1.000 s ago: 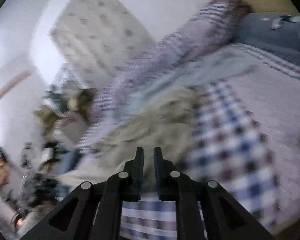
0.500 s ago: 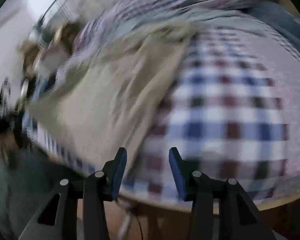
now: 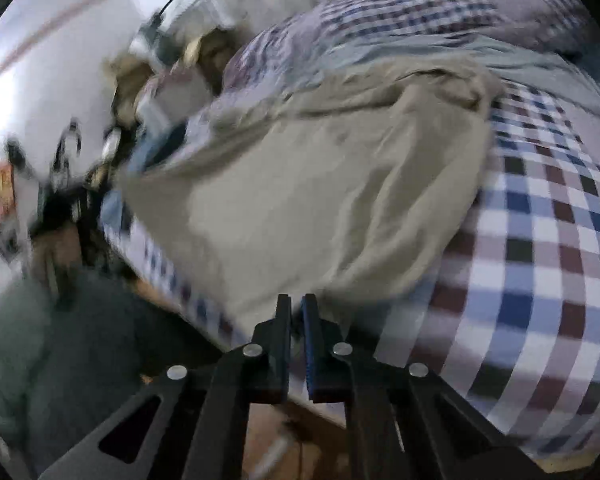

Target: Fold clothes

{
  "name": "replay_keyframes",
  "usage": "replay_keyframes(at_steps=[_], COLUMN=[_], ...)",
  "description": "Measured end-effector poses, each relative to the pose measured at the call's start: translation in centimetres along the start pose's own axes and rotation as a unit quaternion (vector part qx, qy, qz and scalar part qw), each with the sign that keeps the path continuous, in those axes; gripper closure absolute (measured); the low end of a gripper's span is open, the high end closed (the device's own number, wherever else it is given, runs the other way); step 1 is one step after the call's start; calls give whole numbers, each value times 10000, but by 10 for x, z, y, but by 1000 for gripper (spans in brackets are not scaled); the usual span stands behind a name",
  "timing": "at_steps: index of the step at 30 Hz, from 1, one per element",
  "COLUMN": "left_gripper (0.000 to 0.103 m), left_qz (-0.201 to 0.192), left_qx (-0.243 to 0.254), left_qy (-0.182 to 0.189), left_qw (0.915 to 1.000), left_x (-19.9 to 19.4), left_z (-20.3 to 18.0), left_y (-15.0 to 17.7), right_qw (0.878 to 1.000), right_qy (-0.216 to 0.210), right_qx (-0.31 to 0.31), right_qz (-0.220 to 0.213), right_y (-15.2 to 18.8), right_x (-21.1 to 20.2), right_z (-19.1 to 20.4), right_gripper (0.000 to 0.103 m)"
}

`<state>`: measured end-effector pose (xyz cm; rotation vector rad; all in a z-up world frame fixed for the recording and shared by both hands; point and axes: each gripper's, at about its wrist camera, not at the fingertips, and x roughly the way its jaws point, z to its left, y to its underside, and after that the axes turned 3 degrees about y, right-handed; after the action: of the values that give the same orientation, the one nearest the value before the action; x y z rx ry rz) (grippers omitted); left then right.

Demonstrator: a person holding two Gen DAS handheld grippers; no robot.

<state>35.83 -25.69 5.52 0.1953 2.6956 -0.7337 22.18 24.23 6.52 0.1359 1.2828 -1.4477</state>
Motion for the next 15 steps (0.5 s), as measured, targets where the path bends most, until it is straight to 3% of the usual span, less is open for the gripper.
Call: replay_keyframes(at_steps=[4, 8, 10, 12, 15], left_gripper=[101, 101, 101, 101, 101], left_qz=[-6, 41, 42, 51, 41], left_qx=[38, 258, 322, 267, 53], left_qy=[-30, -235, -267, -242, -123], left_qw=[10000, 9994, 9991, 9993, 9999], left_x=[5, 10, 10, 9, 7], left_z=[-1, -5, -4, 0, 7], left_y=[-1, -1, -3, -5, -4], right_qw=[9981, 9945, 9940, 9934, 9928], right_qy=[-70, 239, 394, 578, 595], right_qx=[553, 1018, 999, 916, 878], right_qz=[-271, 48, 229, 372, 556], right_y=[-33, -35, -23, -12, -4], right_x=[14, 21, 17, 13, 18], right_z=[-27, -47, -47, -44, -38], right_gripper=[99, 95, 87, 63, 59])
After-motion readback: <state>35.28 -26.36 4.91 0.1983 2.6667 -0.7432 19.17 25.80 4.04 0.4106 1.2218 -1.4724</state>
